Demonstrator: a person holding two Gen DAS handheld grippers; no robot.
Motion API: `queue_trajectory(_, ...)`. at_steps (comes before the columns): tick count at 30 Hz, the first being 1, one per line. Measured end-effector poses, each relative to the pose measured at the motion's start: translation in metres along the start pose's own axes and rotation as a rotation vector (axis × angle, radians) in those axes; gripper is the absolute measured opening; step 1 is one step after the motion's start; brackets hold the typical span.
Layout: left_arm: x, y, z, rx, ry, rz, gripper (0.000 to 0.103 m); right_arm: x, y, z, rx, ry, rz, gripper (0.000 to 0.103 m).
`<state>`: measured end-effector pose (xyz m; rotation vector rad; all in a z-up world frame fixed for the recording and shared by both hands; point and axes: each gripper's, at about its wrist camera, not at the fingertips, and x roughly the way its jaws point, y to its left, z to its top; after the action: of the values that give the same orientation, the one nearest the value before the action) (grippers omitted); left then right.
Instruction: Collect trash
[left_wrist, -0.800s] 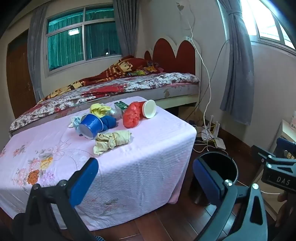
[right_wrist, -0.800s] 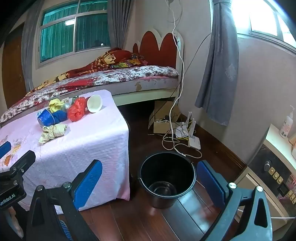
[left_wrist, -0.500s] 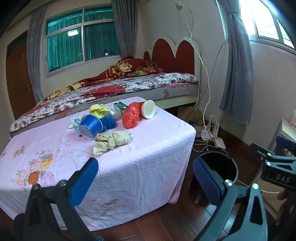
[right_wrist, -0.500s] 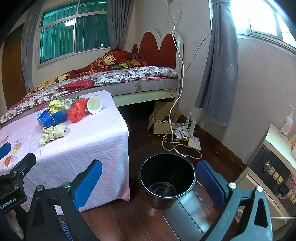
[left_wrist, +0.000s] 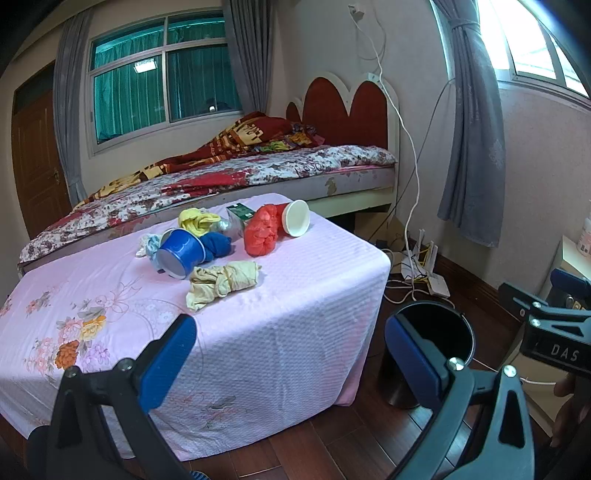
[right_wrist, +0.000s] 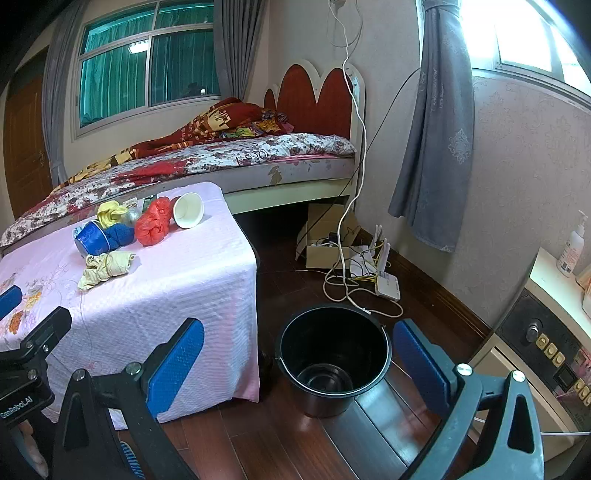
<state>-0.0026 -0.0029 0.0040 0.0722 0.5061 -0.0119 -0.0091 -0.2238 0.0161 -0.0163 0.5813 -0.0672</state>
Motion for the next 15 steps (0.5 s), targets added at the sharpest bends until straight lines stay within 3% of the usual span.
queue_trajectory(15, -0.0003, 0.0003, 0.0005, 0.0, -0.001, 0.0, 0.102, 0.001, 0.0007, 0.0003, 0.0, -0.003, -0.002, 0.103)
